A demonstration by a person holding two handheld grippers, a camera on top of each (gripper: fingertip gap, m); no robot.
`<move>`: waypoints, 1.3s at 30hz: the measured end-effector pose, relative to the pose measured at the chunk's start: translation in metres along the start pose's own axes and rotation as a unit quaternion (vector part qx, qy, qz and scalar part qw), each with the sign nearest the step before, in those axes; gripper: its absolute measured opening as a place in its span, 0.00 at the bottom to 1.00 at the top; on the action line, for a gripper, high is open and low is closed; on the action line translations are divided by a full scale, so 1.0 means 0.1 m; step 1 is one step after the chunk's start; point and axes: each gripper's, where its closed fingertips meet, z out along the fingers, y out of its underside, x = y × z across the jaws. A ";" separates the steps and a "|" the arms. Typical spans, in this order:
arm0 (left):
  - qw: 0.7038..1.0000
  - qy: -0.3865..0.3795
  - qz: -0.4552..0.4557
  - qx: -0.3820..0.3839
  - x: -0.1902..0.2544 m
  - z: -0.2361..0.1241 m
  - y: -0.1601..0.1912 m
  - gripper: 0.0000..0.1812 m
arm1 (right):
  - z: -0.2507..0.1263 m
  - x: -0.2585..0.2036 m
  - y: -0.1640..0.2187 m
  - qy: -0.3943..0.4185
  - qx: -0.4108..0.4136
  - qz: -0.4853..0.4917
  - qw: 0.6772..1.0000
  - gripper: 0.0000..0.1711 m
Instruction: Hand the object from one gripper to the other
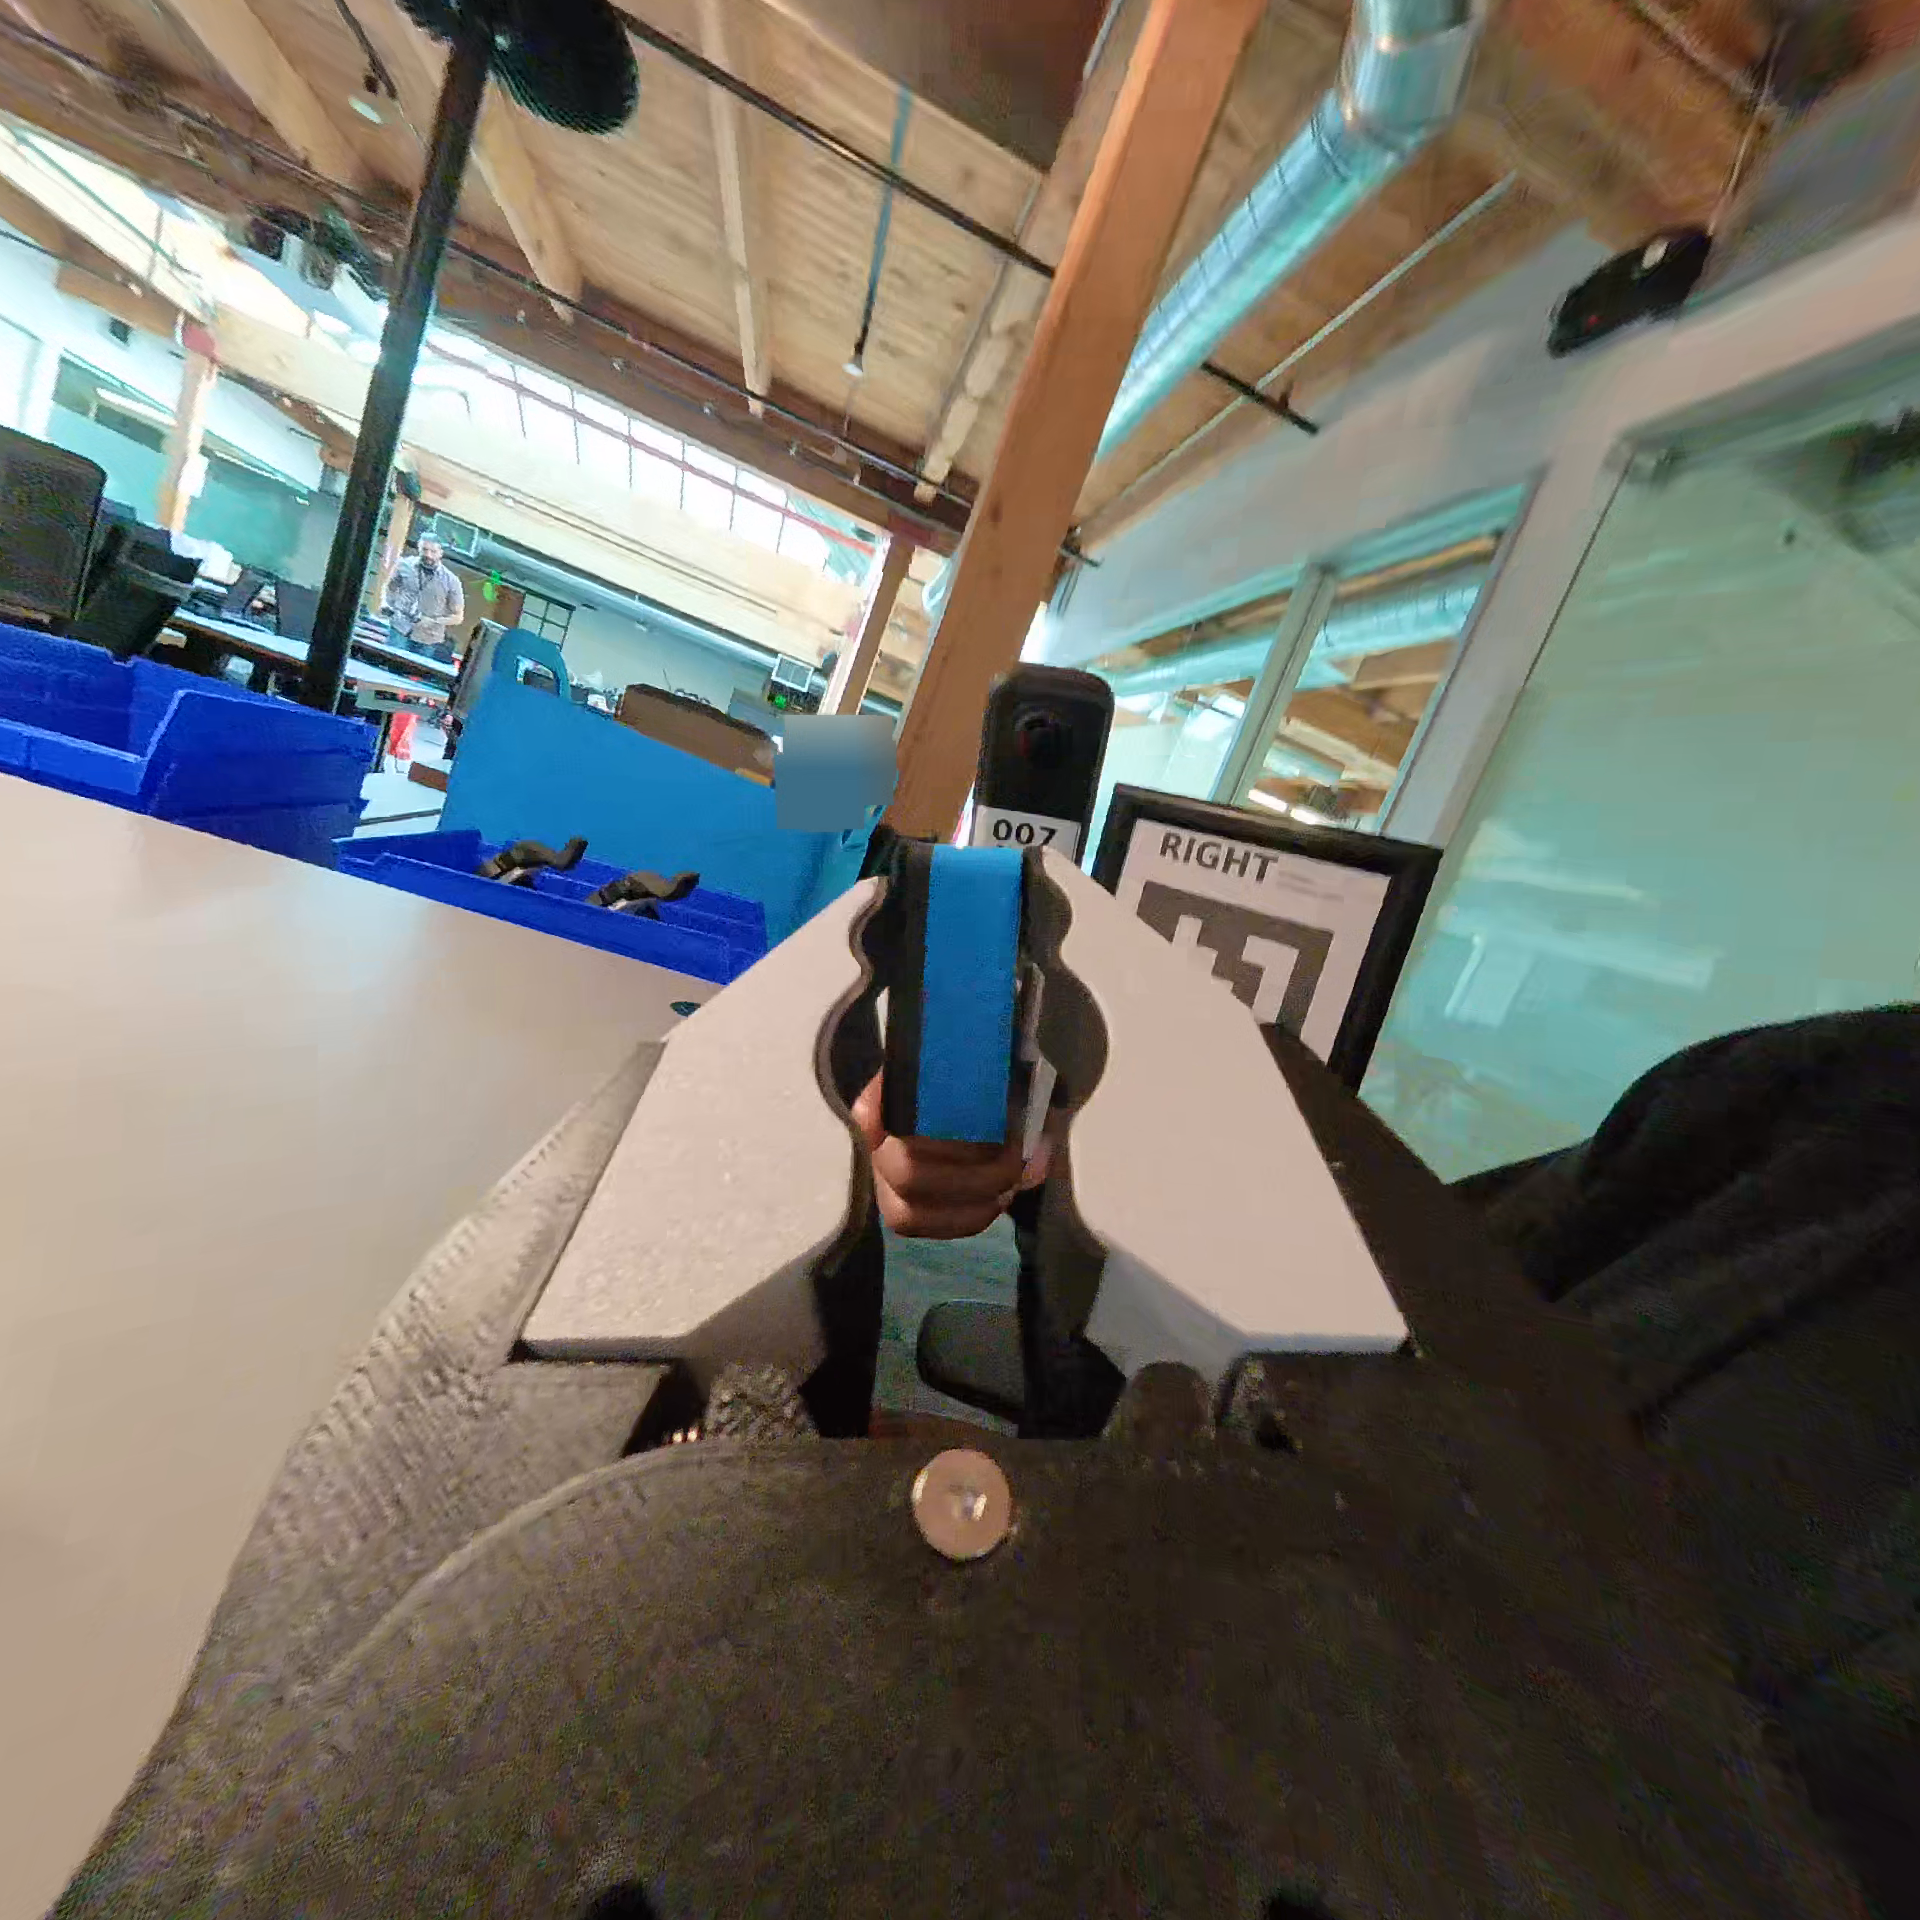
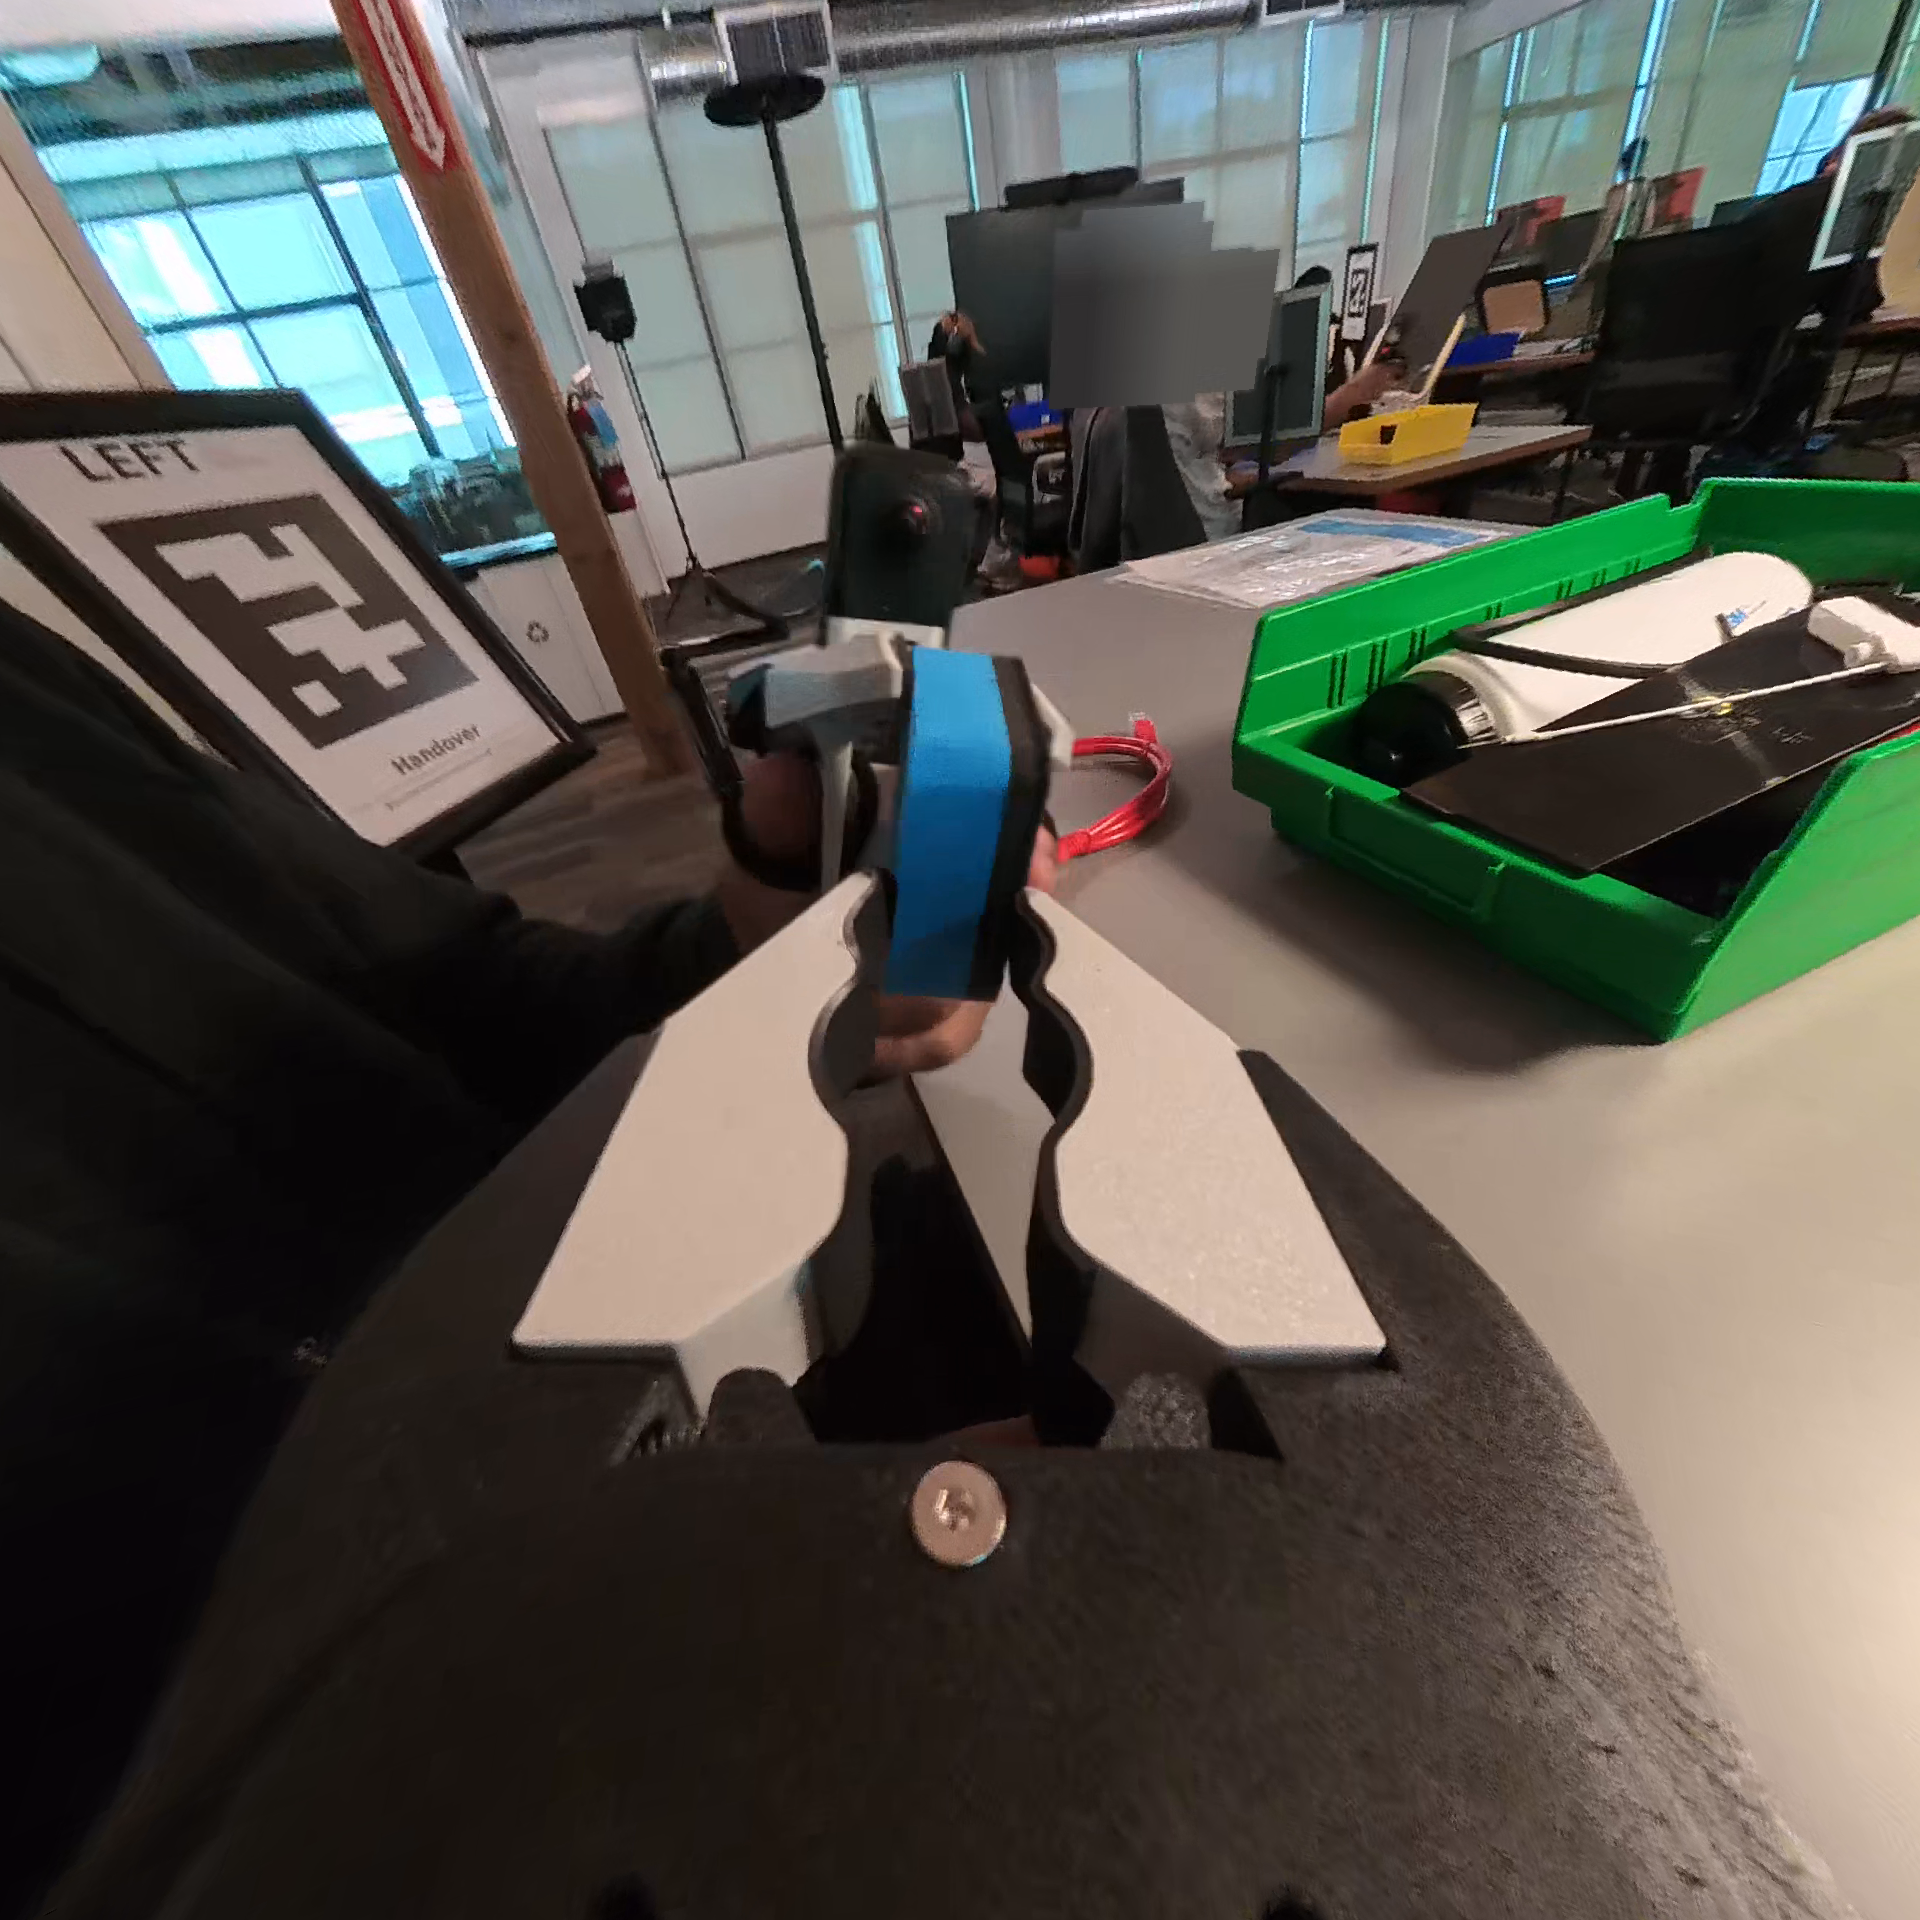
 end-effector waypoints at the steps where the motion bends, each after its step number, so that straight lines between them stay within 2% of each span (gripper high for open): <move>1: 1.000 -0.015 0.020 0.002 -0.01 0.00 -0.01 0.12 | -0.01 0.02 -0.02 0.009 0.006 -0.003 1.000 0.14; 2: 0.999 -0.030 0.035 0.022 -0.02 -0.01 -0.06 0.12 | -0.03 0.05 -0.08 0.015 0.024 0.002 1.000 0.18; 3: 0.997 -0.034 0.035 0.064 0.00 -0.05 -0.17 0.12 | -0.04 0.06 -0.14 0.014 0.044 0.014 0.999 0.30; 5: 0.992 -0.014 -0.009 0.129 0.05 -0.11 -0.32 0.12 | -0.01 0.03 -0.18 -0.006 0.059 0.034 0.998 0.37; 6: 0.991 -0.017 -0.028 0.131 0.03 -0.11 -0.31 0.12 | 0.02 0.01 -0.17 -0.012 0.057 0.034 0.998 0.34; 8: 0.993 -0.037 -0.024 0.107 -0.04 -0.08 -0.18 0.13 | 0.09 0.01 -0.12 -0.008 0.042 0.019 0.999 0.14; 10: 0.993 -0.029 -0.026 0.109 0.00 -0.10 -0.19 0.15 | 0.13 0.00 -0.09 -0.012 0.028 0.008 1.000 0.13; 12: 0.996 -0.028 -0.029 0.080 0.01 -0.13 -0.16 0.29 | 0.12 -0.04 -0.08 -0.029 0.012 -0.002 1.000 0.13; 14: 0.998 -0.046 -0.011 0.038 -0.03 -0.17 -0.09 0.34 | 0.13 -0.09 -0.05 -0.046 -0.010 -0.014 0.999 0.13; 15: 0.998 -0.056 0.003 0.020 -0.04 -0.17 -0.05 0.29 | 0.14 -0.10 -0.02 -0.051 -0.023 -0.019 0.998 0.13; 16: 0.999 -0.045 0.021 0.009 0.03 -0.19 -0.03 0.16 | 0.16 -0.07 0.00 -0.047 -0.033 -0.026 0.998 0.14; 17: 0.998 -0.057 0.037 0.016 0.05 -0.22 -0.05 0.13 | 0.19 -0.06 -0.03 -0.050 -0.026 -0.024 0.998 0.15; 18: 0.995 -0.080 0.056 0.032 0.03 -0.25 -0.09 0.12 | 0.21 -0.03 -0.09 -0.048 -0.008 -0.014 0.999 0.17; 19: 0.991 -0.097 0.060 0.066 0.01 -0.31 -0.18 0.12 | 0.24 0.01 -0.14 -0.049 0.013 0.002 0.999 0.28; 20: 0.989 -0.094 0.046 0.108 0.04 -0.37 -0.29 0.12 | 0.27 0.00 -0.17 -0.065 0.026 0.021 0.997 0.33; 22: 0.981 -0.078 0.006 0.177 0.08 -0.49 -0.43 0.12 | 0.37 -0.05 -0.16 -0.099 0.037 0.049 0.993 0.36; 23: 0.980 -0.080 -0.006 0.181 0.07 -0.49 -0.41 0.12 | 0.42 -0.08 -0.16 -0.107 0.042 0.050 0.992 0.31; 25: 0.984 -0.100 0.001 0.148 0.03 -0.42 -0.27 0.13 | 0.48 -0.10 -0.18 -0.110 0.055 0.042 0.992 0.14; 27: 0.984 -0.102 0.007 0.148 0.05 -0.43 -0.27 0.19 | 0.49 -0.11 -0.14 -0.118 0.033 0.039 0.992 0.13; 29: 0.986 -0.101 0.008 0.134 0.06 -0.46 -0.29 0.32 | 0.46 -0.12 -0.08 -0.120 0.007 0.023 0.993 0.13; 30: 0.987 -0.107 0.017 0.116 0.06 -0.46 -0.27 0.33 | 0.44 -0.14 -0.05 -0.124 -0.005 0.016 0.992 0.13; 31: 0.989 -0.116 0.031 0.090 0.04 -0.44 -0.23 0.29 | 0.42 -0.16 -0.02 -0.128 -0.016 0.010 0.992 0.13; 32: 0.989 -0.126 0.050 0.055 0.03 -0.43 -0.15 0.16 | 0.42 -0.16 0.01 -0.124 -0.026 0.005 0.992 0.14; 34: 0.981 -0.161 0.095 0.057 0.01 -0.46 -0.19 0.13 | 0.43 -0.09 -0.02 -0.104 -0.017 0.007 0.994 0.20; 35: 0.974 -0.175 0.106 0.099 0.01 -0.50 -0.31 0.12 | 0.44 -0.07 -0.06 -0.099 -0.002 0.019 0.995 0.32; 36: 0.971 -0.160 0.097 0.150 0.08 -0.56 -0.42 0.12 | 0.44 -0.05 -0.09 -0.101 0.009 0.033 0.994 0.38; 38: 0.966 -0.127 0.048 0.219 0.13 -0.64 -0.53 0.12 | 0.48 -0.08 -0.10 -0.112 0.024 0.053 0.992 0.41; 39: 0.965 -0.136 0.035 0.222 0.07 -0.65 -0.50 0.12 | 0.51 -0.11 -0.09 -0.117 0.028 0.057 0.991 0.40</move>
